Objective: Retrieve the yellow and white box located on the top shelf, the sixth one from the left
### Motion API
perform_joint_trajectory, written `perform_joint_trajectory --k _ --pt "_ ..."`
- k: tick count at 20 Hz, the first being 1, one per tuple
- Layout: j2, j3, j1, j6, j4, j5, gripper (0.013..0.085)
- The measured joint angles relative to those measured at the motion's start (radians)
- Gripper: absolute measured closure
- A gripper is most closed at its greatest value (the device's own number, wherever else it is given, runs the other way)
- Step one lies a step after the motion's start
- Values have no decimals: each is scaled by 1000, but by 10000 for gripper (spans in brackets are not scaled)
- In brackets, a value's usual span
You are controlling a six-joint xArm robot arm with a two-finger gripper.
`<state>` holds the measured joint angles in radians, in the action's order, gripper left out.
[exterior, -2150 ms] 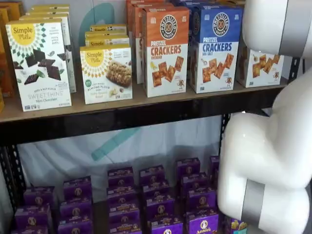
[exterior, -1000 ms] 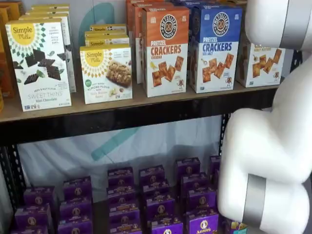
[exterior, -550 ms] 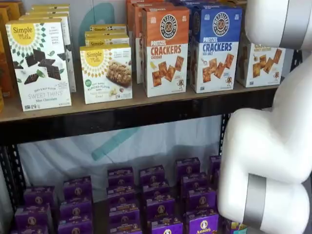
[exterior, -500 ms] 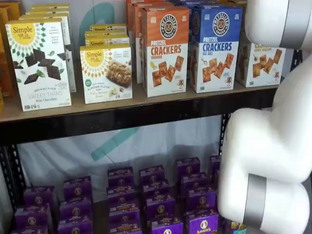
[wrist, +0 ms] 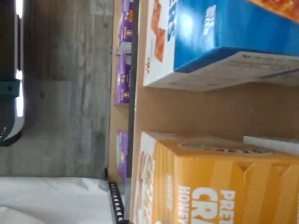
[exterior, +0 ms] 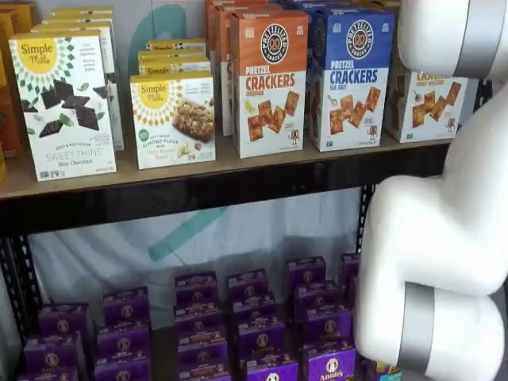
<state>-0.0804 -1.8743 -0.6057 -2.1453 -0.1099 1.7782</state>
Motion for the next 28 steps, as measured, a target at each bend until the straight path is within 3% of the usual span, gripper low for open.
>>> perform_joint_trajectory --k 10,14,28 --pt "-9 15 12 8 18 14 130" --pt "-8 9 8 6 15 21 250" --pt "-12 -9 -14 -18 21 35 250"
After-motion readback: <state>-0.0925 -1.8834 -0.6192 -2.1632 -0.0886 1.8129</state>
